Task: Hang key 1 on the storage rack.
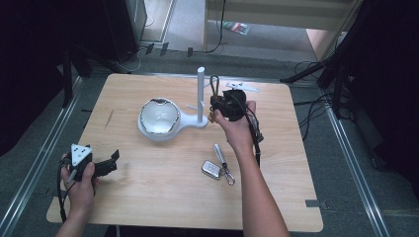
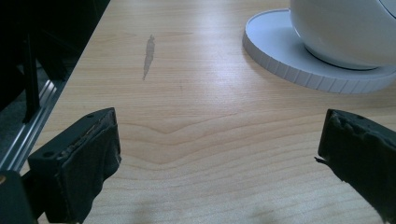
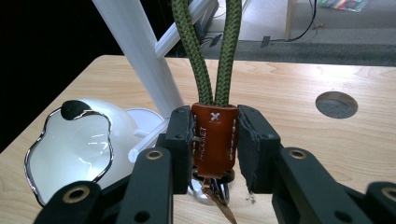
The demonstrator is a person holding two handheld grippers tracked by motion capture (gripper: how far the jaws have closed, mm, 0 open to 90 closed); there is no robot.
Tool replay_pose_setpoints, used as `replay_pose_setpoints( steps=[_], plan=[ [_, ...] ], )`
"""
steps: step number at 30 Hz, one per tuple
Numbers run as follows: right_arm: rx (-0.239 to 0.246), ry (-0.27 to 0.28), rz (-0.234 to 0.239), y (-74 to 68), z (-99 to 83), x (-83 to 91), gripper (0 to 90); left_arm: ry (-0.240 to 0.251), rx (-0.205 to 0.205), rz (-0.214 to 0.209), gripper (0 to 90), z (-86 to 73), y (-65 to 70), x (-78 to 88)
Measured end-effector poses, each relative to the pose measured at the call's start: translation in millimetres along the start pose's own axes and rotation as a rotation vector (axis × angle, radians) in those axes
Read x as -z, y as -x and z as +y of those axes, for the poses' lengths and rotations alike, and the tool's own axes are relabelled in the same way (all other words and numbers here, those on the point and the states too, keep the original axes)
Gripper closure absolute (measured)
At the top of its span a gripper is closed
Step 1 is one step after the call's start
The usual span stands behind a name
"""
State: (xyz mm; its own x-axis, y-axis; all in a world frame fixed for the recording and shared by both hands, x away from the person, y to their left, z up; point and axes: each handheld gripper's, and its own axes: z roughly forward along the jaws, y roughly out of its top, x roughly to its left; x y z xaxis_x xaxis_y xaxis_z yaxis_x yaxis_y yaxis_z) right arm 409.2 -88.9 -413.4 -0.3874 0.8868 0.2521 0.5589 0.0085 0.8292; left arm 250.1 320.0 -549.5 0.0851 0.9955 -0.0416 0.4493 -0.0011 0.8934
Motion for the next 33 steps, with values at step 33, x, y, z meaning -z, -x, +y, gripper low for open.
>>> replay_pose_setpoints(
  steps=[33],
  plan=[
    [0.015, -0.076, 0.05, 1.8, 9.2, -5.4, 68.7, 0.002, 0.003, -0.001, 0.0, 0.1, 0.0, -0.3]
  ],
)
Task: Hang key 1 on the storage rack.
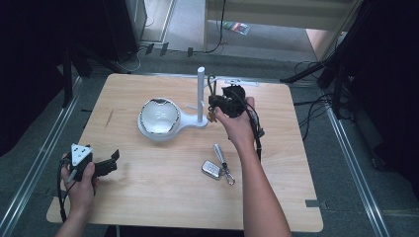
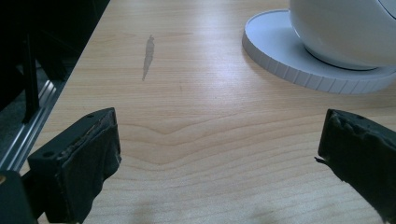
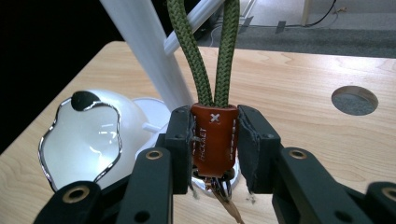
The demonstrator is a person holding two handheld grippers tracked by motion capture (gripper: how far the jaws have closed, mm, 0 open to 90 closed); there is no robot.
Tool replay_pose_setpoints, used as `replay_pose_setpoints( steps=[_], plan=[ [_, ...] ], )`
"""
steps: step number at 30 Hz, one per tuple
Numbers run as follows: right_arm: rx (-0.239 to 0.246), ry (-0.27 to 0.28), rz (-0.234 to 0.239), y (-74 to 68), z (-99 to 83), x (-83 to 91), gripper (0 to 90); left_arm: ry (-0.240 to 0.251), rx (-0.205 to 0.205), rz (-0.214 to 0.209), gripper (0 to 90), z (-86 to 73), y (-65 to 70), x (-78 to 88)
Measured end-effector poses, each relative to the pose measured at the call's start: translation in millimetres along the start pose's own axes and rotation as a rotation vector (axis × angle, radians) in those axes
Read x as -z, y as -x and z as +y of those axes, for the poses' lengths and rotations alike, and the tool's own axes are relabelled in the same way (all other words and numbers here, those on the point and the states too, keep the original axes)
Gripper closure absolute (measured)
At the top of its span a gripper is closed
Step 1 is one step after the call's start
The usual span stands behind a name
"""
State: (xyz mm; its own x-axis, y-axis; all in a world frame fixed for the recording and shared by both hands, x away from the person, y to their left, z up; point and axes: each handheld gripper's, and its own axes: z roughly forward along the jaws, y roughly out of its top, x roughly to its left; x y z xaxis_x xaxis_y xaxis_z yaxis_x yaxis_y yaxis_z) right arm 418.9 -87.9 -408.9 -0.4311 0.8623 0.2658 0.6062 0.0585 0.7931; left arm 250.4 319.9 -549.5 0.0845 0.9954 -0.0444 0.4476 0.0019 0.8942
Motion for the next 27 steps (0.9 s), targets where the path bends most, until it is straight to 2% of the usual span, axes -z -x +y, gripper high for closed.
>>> replay_pose_setpoints(
  steps=[9, 17, 27],
  plan=[
    [0.022, -0.021, -0.001, -2.4, -8.0, -4.2, 68.0, 0.001, -0.001, -0.001, 0.0, -0.1, 0.1, 0.1],
    [0.038, 0.026, -0.011, -2.4, -14.5, -0.8, 61.2, -0.001, -0.002, 0.0, 0.0, 0.0, 0.1, 0.1],
    [0.075, 0.038, -0.049, -1.0, -21.2, 11.9, 60.8, -0.001, -0.008, 0.002, 0.0, -0.1, 0.4, 0.2]
  ],
)
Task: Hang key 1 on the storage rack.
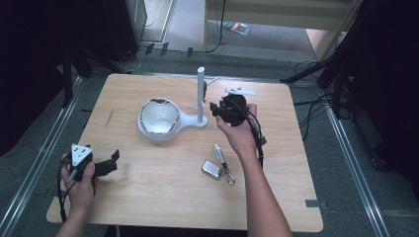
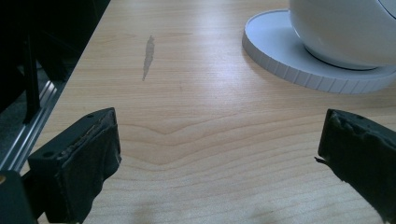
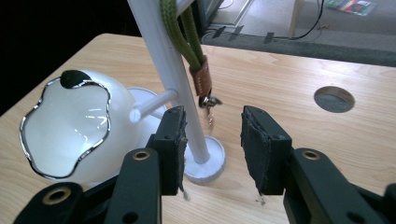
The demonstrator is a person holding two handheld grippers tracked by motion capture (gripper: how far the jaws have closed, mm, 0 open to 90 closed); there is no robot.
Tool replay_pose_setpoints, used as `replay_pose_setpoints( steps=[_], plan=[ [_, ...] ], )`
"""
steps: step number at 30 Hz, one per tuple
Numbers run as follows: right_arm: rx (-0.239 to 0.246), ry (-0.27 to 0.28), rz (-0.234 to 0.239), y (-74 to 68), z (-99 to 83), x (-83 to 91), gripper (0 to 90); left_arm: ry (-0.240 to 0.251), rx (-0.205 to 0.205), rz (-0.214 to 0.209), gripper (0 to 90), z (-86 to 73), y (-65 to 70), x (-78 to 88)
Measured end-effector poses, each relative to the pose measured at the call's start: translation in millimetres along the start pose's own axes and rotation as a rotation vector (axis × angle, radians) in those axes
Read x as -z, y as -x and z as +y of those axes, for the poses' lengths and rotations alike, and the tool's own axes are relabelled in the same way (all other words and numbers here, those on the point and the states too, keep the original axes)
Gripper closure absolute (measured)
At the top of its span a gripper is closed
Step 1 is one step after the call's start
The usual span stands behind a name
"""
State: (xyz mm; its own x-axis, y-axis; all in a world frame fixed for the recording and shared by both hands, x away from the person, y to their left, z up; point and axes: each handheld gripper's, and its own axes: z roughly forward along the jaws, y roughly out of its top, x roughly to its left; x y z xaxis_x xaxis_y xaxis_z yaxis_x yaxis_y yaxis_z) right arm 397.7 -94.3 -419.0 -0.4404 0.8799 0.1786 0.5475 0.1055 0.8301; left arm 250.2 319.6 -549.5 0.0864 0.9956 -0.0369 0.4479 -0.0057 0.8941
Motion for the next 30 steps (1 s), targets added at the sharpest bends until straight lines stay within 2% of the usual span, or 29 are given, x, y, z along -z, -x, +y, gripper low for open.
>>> replay_pose_setpoints(
  steps=[5, 11, 14, 17, 18, 20, 26, 27, 30],
  plan=[
    [0.034, -0.031, -0.035, 0.0, -6.0, 6.5, 61.0, 0.0, -0.001, 0.003, 0.0, 0.0, 0.3, 0.0],
    [0.096, -0.08, -0.053, -3.6, -13.2, 10.3, 59.6, -0.001, -0.001, 0.004, 0.0, 0.0, 0.6, -0.1],
    [0.126, -0.119, -0.06, -6.6, -17.1, 10.7, 58.8, -0.001, -0.001, 0.004, 0.0, 0.0, 0.7, -0.1],
    [0.133, -0.166, -0.055, -9.0, -20.6, 10.4, 57.0, -0.002, -0.001, 0.003, 0.0, 0.0, 0.7, 0.0],
    [0.133, -0.166, -0.055, -9.0, -20.6, 10.4, 57.0, -0.002, -0.001, 0.003, 0.0, 0.0, 0.7, 0.0],
    [0.153, -0.204, -0.061, -10.7, -24.0, 9.6, 55.7, 0.001, -0.002, 0.003, 0.0, 0.0, 0.6, 0.0],
    [0.131, -0.251, -0.062, -10.9, -28.1, 7.8, 51.7, 0.0, -0.002, 0.002, 0.0, 0.0, 0.3, 0.1],
    [0.13, -0.275, -0.074, -10.6, -29.6, 6.8, 51.1, 0.0, -0.001, 0.002, 0.0, 0.0, 0.3, 0.0],
    [0.125, -0.301, -0.082, -9.9, -30.3, 6.1, 50.6, 0.0, -0.001, 0.002, 0.0, 0.0, 0.2, 0.0]
  ],
)
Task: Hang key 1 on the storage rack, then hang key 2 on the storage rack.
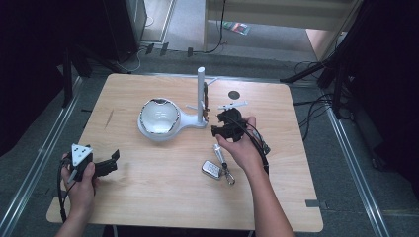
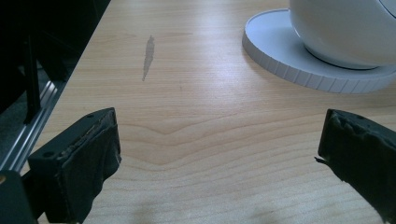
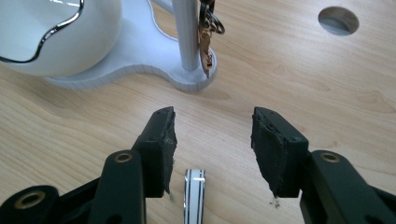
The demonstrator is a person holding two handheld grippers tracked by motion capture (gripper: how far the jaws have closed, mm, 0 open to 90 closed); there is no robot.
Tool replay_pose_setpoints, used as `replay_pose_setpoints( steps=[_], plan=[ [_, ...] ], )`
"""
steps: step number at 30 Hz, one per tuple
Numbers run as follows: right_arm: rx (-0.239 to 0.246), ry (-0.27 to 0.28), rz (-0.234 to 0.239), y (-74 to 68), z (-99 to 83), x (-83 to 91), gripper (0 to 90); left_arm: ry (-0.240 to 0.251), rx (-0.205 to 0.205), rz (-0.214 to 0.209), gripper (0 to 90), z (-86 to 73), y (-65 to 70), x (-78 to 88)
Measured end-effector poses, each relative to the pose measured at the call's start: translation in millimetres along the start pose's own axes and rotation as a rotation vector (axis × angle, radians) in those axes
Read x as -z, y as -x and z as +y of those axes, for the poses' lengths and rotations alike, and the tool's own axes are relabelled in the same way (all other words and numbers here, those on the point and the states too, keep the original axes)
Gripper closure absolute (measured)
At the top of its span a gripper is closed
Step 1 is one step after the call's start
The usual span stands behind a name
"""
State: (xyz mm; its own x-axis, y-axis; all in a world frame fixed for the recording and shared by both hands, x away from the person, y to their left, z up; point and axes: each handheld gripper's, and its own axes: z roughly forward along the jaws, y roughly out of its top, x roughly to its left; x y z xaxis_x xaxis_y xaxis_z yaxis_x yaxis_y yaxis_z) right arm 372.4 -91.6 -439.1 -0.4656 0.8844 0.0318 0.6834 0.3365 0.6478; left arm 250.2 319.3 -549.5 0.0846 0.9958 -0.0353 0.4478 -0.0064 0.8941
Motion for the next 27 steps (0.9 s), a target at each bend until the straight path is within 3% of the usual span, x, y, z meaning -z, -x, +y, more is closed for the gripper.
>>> replay_pose_setpoints(
  steps=[7, 18, 27],
  plan=[
    [-0.015, -0.045, -0.007, 1.6, -1.1, -0.7, 48.3, -0.001, -0.001, 0.0, 0.0, 0.0, 0.0, 0.0],
    [0.013, -0.155, -0.026, -2.3, -10.1, -7.9, 48.5, 0.002, 0.001, -0.003, 0.0, -0.3, -0.2, 0.5],
    [0.009, -0.217, -0.012, -3.9, -15.3, -12.3, 47.4, -0.003, 0.0, 0.0, 0.0, -0.1, 0.1, 0.1]
  ],
)
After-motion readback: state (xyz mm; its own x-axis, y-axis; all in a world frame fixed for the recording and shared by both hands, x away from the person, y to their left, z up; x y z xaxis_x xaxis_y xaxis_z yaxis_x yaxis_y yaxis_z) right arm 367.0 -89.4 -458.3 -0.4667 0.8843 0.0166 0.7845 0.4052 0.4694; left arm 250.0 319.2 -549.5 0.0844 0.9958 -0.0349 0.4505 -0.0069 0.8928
